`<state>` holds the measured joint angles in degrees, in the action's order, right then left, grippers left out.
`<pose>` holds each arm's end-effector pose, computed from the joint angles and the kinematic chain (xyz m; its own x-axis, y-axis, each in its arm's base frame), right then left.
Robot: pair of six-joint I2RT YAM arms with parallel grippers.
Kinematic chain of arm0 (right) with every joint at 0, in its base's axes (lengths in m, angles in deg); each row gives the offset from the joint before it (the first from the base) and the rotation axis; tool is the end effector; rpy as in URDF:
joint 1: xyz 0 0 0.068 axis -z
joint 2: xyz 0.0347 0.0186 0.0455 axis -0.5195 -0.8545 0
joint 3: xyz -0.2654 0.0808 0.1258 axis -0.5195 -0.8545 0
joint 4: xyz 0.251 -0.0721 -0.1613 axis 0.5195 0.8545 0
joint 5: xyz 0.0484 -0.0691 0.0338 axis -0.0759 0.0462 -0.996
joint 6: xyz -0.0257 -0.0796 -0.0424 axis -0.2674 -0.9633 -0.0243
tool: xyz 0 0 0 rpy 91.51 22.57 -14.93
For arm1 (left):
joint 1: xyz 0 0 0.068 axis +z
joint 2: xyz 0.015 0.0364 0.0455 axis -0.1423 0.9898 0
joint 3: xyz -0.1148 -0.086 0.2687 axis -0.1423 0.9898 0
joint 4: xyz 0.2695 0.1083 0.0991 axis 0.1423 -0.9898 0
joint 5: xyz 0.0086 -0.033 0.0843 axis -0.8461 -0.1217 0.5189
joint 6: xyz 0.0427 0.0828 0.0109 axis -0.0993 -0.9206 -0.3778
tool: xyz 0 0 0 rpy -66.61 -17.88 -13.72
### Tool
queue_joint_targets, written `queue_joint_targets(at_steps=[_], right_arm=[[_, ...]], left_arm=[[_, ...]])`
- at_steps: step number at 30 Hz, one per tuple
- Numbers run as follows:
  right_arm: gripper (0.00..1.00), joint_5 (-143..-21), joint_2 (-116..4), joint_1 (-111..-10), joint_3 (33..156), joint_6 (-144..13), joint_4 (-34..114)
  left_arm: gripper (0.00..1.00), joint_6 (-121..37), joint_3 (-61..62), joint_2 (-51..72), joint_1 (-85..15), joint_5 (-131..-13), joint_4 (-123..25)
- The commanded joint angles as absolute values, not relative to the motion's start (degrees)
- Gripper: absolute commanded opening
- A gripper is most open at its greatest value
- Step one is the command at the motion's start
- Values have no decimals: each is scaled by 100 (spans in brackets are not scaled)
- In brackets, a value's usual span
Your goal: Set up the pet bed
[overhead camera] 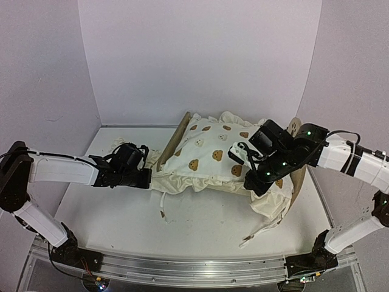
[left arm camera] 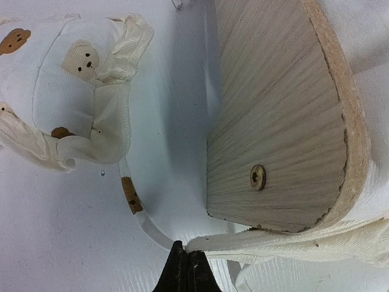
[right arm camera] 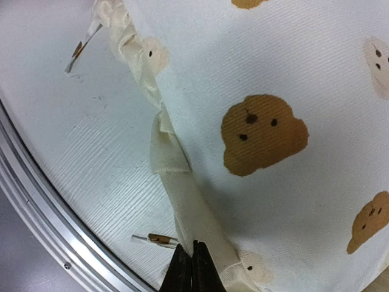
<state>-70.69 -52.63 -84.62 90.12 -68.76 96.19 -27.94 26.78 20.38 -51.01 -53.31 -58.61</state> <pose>0.1982 0.2575 0.2867 -0.5838 -0.6798 -0.4440 -0.7497 0.6612 -0.0267 0.2798 -0.2383 0.1546 -0.7331 0.1021 -0.6724 0.2903 0.9410 -0.1736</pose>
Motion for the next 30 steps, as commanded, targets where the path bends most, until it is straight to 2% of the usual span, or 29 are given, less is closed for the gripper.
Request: queue_joint_targets(at_steps=[1,4,6,8,10,13,17,18,19,20,22,26,28,30], right_arm=[[0,-7873,-5023,-8223,8776,-6945,9777],[0,-6583,-5221,-8217,8756,-6609,9549],[25,-5968,-5497,-8219,8668,-6557,9436],[20,-5043,-5774,-8219,8641,-6268,9503],[19,-4735,-5875,-8219,8814,-6013,9777],[21,-5167,-5479,-8219,8968,-5993,9728],[3,-5722,-5044,-8199,8952,-6101,9557],[0,-6187,-4993,-8175,8906,-6242,9473],[0,-6984,-4959,-8173,8861,-6482,9358],[0,-7884,-4932,-8167,8803,-6651,9208],[0,-9039,-4923,-8166,8712,-6756,8923],[0,-8852,-4932,-8166,8675,-6658,8985],[0,-7905,-4964,-8166,8764,-6400,9432],[4,-6187,-5262,-8166,9015,-5900,10459]], left_arm=[[0,-3008,2374,1989,-5063,-4806,-6285],[0,-3089,2270,1957,-5063,-4768,-6396],[0,-3116,2224,1940,-5063,-4724,-6446],[0,-3090,2208,1948,-5063,-4675,-6500],[1,-3038,2214,1904,-5063,-4580,-6596],[25,-2952,2207,1652,-5065,-4660,-6841],[51,-2849,2508,694,-5181,-5285,-6628],[56,-2857,2656,391,-5260,-5467,-6392],[64,-2873,2793,145,-5353,-5690,-6092],[68,-2919,2954,-93,-5505,-5901,-5739],[71,-3015,3369,-371,-6037,-6048,-4778],[71,-3192,3785,148,-6849,-6174,-2894],[72,-3464,3455,912,-7198,-5821,-2706],[72,-3690,3140,1791,-7439,-5442,-2485]])
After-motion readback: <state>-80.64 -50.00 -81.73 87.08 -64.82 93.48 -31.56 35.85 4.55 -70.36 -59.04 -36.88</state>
